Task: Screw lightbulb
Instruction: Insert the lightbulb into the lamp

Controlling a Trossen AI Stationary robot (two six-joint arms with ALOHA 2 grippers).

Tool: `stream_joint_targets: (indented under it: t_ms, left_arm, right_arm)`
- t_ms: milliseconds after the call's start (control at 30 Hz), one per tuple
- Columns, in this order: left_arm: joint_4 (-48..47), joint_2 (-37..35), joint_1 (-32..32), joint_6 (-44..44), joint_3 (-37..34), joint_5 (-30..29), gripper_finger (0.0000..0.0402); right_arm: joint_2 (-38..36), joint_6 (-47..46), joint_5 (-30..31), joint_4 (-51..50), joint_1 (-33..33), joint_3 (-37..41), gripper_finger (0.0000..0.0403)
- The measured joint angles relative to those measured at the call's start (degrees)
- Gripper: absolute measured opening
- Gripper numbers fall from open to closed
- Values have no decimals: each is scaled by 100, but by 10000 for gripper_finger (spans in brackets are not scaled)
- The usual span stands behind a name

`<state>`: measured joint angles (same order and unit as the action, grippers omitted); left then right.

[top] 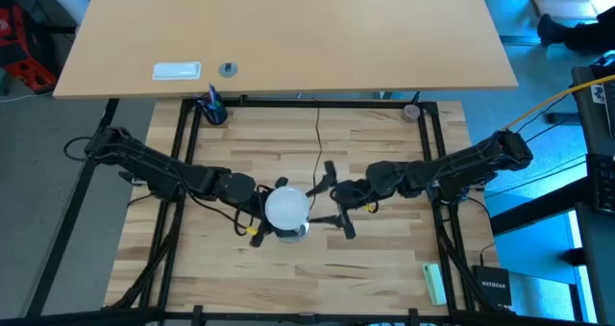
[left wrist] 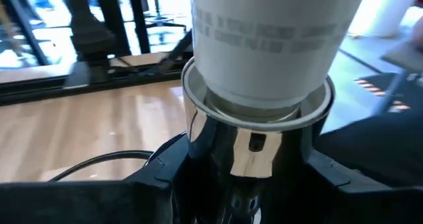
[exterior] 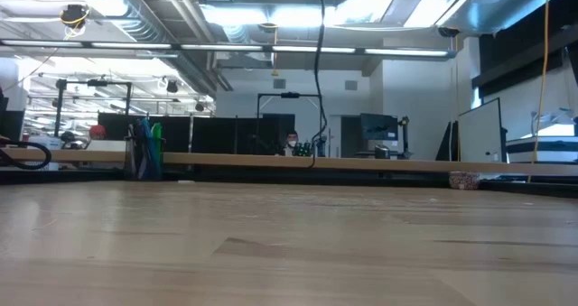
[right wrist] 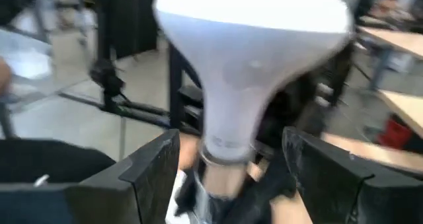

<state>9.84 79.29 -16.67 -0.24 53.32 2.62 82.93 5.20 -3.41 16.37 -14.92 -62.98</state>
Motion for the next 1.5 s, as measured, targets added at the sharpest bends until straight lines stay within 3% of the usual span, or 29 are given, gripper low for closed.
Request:
stream_joint_targets:
  t_ms: [233,633,733,933,1133,1267,1500]
  left_arm:
    - [16,9,2,-52,-2,536,163]
    - [-30,9,0,-92,-7,583,163]
    - [-74,11,2,-107,-7,583,163]
    - [-89,13,12,-114,-9,585,163]
    - [-114,-20,-33,-35,-12,-139,163]
    - [-135,-33,-55,-24,-20,-909,163]
    - [34,-26,-251,-94,-24,-3005,163]
  right_arm:
    - [605,-243,-807,586,227,-218,269]
    - [1146,-331,-1375,176,224,-1070,266]
    - [1157,-337,-1373,74,224,-1069,243]
    - [1153,-301,-1235,-80,223,-1069,149]
    - [907,-200,-405,-683,198,-1069,148]
    - [860,-196,840,-850,12,-1069,148]
    - [862,-164,3220,-869,-301,-1069,148]
